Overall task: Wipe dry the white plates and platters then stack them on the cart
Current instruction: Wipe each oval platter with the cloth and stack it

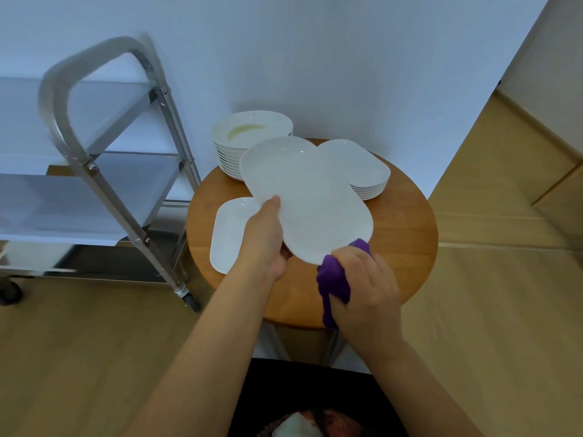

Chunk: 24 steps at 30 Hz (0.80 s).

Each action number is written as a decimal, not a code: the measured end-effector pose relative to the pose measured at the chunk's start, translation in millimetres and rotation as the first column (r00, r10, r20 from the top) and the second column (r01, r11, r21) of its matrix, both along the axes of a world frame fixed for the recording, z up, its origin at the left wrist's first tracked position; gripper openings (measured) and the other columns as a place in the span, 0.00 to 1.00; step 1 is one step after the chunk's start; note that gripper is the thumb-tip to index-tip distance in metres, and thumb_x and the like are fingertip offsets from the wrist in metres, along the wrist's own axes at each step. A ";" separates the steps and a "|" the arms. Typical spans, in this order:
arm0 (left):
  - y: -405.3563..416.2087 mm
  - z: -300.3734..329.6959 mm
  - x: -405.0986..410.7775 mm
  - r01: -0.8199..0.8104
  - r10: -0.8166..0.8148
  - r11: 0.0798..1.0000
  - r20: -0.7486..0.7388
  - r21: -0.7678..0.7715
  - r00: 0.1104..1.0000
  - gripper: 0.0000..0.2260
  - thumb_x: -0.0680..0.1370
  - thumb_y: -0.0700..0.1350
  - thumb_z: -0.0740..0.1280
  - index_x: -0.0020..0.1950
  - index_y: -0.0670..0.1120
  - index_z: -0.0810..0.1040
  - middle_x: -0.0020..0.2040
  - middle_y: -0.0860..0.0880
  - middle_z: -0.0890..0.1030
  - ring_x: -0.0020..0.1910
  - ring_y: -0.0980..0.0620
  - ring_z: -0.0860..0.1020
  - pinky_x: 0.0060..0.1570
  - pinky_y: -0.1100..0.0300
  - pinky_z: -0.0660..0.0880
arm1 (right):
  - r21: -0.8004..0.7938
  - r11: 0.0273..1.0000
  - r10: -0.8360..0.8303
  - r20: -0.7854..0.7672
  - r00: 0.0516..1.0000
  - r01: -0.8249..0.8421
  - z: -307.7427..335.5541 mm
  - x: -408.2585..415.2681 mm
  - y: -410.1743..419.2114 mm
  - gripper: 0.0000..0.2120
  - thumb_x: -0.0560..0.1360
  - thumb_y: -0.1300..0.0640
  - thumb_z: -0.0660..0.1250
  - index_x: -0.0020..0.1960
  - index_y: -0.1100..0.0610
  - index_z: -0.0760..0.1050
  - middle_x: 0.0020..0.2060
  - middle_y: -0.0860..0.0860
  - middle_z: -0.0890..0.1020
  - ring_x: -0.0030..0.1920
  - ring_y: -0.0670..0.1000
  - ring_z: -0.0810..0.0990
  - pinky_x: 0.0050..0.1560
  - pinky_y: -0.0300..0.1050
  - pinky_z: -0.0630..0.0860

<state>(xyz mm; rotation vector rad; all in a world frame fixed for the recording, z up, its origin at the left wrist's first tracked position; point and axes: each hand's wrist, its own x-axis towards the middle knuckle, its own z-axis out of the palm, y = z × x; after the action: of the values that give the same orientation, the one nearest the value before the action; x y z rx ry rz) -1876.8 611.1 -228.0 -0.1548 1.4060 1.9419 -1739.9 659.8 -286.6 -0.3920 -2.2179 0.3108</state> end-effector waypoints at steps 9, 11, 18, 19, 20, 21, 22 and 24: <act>-2.2 -2.3 -5.0 0.036 -0.031 0.999 0.122 -0.039 0.992 0.08 0.81 0.38 0.57 0.57 0.47 0.68 0.41 0.47 0.80 0.38 0.48 0.80 0.22 0.57 0.78 | 0.064 0.990 0.116 0.122 0.986 -0.124 10.8 -6.2 22.4 0.36 0.53 0.64 0.82 0.55 0.55 0.67 0.54 0.62 0.81 0.57 0.65 0.78 0.59 0.65 0.65; -1.7 -0.3 -4.6 0.073 -0.069 0.996 0.090 -0.046 0.994 0.08 0.80 0.37 0.57 0.56 0.47 0.68 0.41 0.47 0.80 0.38 0.48 0.80 0.22 0.57 0.78 | 0.034 0.982 0.182 0.104 0.978 -0.186 9.6 -5.3 22.7 0.37 0.52 0.65 0.82 0.54 0.57 0.67 0.46 0.61 0.82 0.48 0.62 0.81 0.56 0.61 0.70; -3.2 3.7 -10.7 0.270 -0.266 0.962 0.076 -0.039 0.961 0.17 0.77 0.49 0.64 0.63 0.43 0.70 0.51 0.43 0.81 0.44 0.45 0.82 0.30 0.52 0.80 | -0.215 0.958 0.188 -0.029 0.982 -0.190 19.2 -1.2 18.8 0.20 0.62 0.60 0.75 0.51 0.56 0.72 0.42 0.50 0.81 0.41 0.46 0.79 0.39 0.30 0.74; -4.1 1.0 -13.8 0.324 -0.323 0.942 0.033 -0.087 0.946 0.23 0.75 0.58 0.65 0.63 0.44 0.71 0.52 0.43 0.81 0.46 0.45 0.82 0.33 0.52 0.80 | -0.374 0.911 0.157 -0.074 0.985 -0.173 24.3 -0.8 17.6 0.19 0.64 0.61 0.76 0.50 0.51 0.72 0.42 0.43 0.80 0.40 0.42 0.79 0.36 0.27 0.73; -5.6 -2.5 -16.5 0.360 -0.366 0.920 -0.017 -0.153 0.930 0.29 0.70 0.65 0.64 0.61 0.44 0.73 0.54 0.44 0.80 0.48 0.46 0.81 0.38 0.51 0.80 | -0.543 0.822 0.115 -0.136 0.984 -0.171 28.4 -1.1 17.8 0.21 0.65 0.62 0.76 0.49 0.45 0.71 0.41 0.37 0.79 0.41 0.39 0.79 0.34 0.26 0.73; -7.8 -7.0 -18.4 0.364 -0.387 0.903 -0.064 -0.230 0.920 0.34 0.65 0.70 0.63 0.60 0.46 0.74 0.56 0.45 0.79 0.51 0.47 0.80 0.43 0.51 0.80 | -0.686 0.706 0.059 -0.189 0.980 -0.175 30.3 -1.3 20.0 0.22 0.65 0.63 0.77 0.47 0.42 0.70 0.40 0.35 0.78 0.43 0.35 0.78 0.33 0.25 0.73; -10.7 -13.0 -20.0 0.333 -0.379 0.892 -0.104 -0.307 0.920 0.37 0.62 0.72 0.62 0.61 0.47 0.74 0.60 0.46 0.77 0.55 0.47 0.78 0.49 0.50 0.78 | -0.773 0.607 0.007 -0.227 0.974 -0.185 32.2 -1.0 23.9 0.23 0.65 0.63 0.77 0.46 0.41 0.70 0.40 0.33 0.78 0.43 0.33 0.77 0.31 0.26 0.73; -18.8 -28.6 -23.8 0.192 -0.293 0.890 -0.196 -0.413 0.936 0.39 0.65 0.71 0.63 0.69 0.49 0.68 0.67 0.47 0.72 0.62 0.46 0.73 0.59 0.47 0.72 | -0.851 0.455 -0.039 -0.312 0.949 -0.262 35.2 0.8 36.5 0.22 0.64 0.66 0.76 0.46 0.44 0.72 0.38 0.36 0.80 0.40 0.36 0.80 0.30 0.31 0.75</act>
<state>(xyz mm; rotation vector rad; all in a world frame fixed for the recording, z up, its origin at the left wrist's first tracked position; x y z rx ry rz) -1900.6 592.3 -256.6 0.0915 1.8770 1.4956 -1739.1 696.3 -251.4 -0.6923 -1.5965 1.5567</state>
